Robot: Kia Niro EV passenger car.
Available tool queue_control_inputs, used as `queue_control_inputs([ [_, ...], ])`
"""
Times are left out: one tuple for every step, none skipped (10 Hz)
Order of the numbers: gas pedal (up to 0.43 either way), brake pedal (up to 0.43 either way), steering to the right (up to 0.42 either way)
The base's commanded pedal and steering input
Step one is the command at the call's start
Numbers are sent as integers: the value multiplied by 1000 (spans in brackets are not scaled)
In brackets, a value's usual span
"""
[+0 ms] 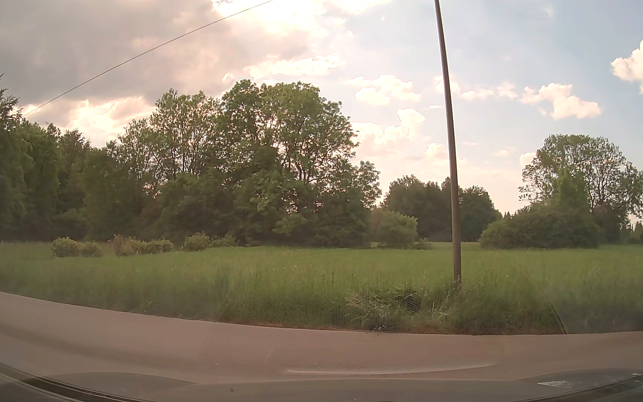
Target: Follow the waypoints while adhering to traffic rules and regulations
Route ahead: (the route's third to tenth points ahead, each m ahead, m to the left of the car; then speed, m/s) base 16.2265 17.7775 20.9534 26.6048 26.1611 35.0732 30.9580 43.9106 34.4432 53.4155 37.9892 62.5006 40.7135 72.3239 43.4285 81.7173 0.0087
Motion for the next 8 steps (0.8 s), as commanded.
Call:
queue_control_inputs([
  [0, 134, -78],
  [0, 73, -74],
  [0, 24, -64],
  [0, 24, -55],
  [0, 24, -51],
  [0, 24, -50],
  [0, 24, -41],
  [0, 24, -29],
])
